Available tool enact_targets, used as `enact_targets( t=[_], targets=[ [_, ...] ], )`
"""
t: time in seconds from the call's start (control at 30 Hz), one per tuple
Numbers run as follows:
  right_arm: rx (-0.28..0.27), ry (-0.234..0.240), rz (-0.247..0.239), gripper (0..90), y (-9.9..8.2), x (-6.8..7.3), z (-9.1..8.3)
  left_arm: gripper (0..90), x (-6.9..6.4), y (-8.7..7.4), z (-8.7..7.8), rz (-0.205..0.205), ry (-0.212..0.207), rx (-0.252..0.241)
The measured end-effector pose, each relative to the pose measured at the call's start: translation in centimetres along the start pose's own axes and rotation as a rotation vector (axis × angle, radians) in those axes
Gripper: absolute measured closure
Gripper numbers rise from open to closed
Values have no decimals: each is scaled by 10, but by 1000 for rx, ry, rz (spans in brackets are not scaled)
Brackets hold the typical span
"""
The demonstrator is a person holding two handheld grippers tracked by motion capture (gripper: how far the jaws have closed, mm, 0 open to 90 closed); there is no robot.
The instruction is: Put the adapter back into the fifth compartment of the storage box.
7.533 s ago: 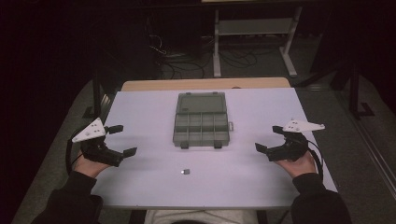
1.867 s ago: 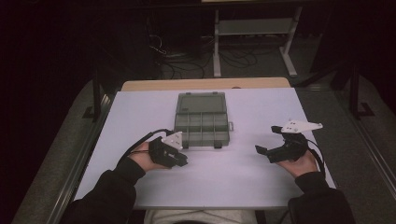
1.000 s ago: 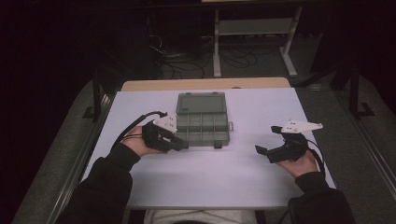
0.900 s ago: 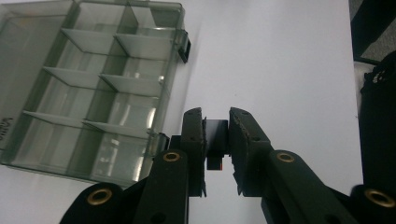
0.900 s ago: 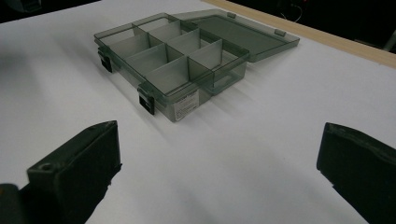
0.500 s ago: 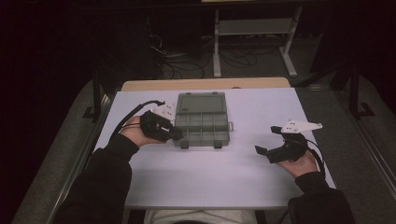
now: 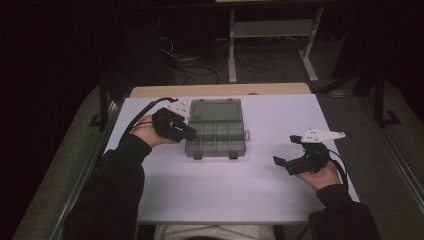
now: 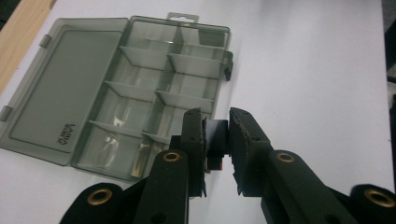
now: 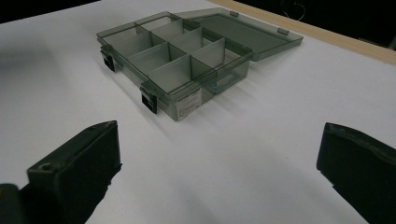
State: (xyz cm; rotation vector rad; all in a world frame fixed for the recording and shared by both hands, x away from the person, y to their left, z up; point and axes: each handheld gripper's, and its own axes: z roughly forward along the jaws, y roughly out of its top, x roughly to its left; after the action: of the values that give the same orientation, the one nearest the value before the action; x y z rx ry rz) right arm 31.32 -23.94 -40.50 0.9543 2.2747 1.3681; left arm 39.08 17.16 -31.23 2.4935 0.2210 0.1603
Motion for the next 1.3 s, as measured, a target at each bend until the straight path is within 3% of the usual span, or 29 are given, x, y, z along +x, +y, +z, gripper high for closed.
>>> enact_targets(
  t=[0.5, 1.3],
  targets=[
    [3, 1, -3, 0, 0, 0, 0, 766, 20, -5, 10, -59, 40, 7],
    [2, 1, 2, 0, -1, 0, -1, 766, 38, -21, 47, -76, 10, 69]
  ],
)
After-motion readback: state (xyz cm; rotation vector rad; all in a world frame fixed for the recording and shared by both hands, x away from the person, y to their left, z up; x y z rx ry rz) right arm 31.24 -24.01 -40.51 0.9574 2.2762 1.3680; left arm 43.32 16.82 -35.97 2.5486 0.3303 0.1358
